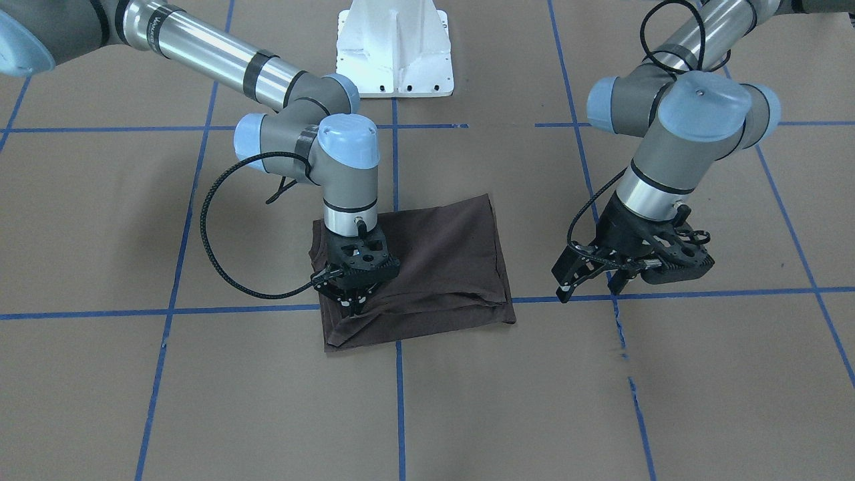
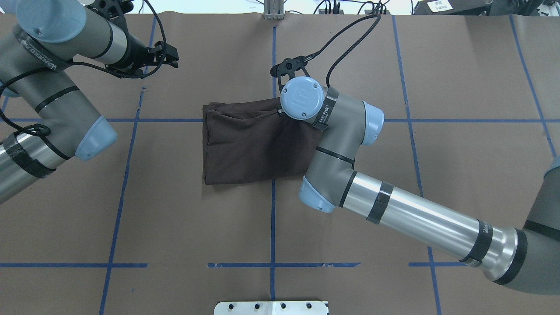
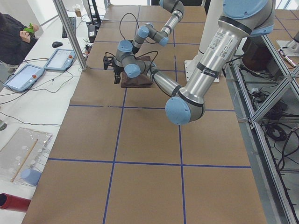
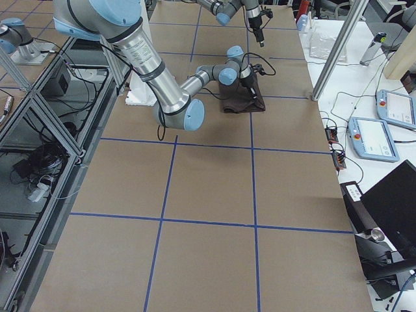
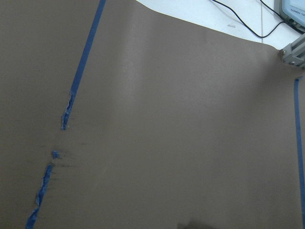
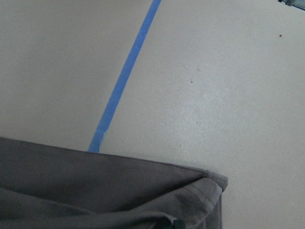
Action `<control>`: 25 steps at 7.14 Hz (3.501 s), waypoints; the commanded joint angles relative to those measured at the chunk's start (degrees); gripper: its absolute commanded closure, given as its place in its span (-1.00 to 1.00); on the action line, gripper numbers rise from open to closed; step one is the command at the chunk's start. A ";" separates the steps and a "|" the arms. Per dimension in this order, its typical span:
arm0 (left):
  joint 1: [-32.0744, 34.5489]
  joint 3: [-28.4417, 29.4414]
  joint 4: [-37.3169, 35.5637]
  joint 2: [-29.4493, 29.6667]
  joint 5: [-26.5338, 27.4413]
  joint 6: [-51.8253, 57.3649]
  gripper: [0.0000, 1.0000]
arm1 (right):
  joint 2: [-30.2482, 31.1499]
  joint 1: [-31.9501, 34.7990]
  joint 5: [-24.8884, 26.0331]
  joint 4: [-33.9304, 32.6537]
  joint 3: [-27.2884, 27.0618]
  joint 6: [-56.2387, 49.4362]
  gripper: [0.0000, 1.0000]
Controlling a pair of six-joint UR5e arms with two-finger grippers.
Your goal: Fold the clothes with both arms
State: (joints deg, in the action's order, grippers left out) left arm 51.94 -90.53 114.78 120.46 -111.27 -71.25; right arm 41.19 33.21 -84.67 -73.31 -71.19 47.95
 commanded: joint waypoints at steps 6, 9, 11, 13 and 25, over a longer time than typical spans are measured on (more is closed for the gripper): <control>9.36 -0.61 -3.59 -1.88 -6.38 16.42 -1.00 | 8.50 22.28 -27.26 -15.74 -7.76 -24.23 -1.00; 25.69 -3.95 -13.05 -11.98 -9.93 52.38 -1.00 | 28.44 38.89 -32.65 -34.04 -26.23 -49.62 -1.00; 36.69 -2.47 -13.88 -19.97 -11.33 82.69 -1.00 | 40.84 51.90 -47.35 -33.75 -26.55 -63.11 -1.00; 41.74 0.52 -14.87 -26.10 -16.39 95.93 -1.00 | 42.66 53.28 -50.50 -32.69 -26.02 -62.63 -1.00; 40.51 -3.62 -29.62 -31.34 -20.22 89.60 -1.00 | 51.71 55.65 -56.04 -23.81 -25.67 -54.37 -1.00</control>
State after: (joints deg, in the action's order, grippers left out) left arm 90.71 -96.47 84.92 89.07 -131.12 15.08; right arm 92.38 88.54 -139.37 -97.14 -96.77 -6.42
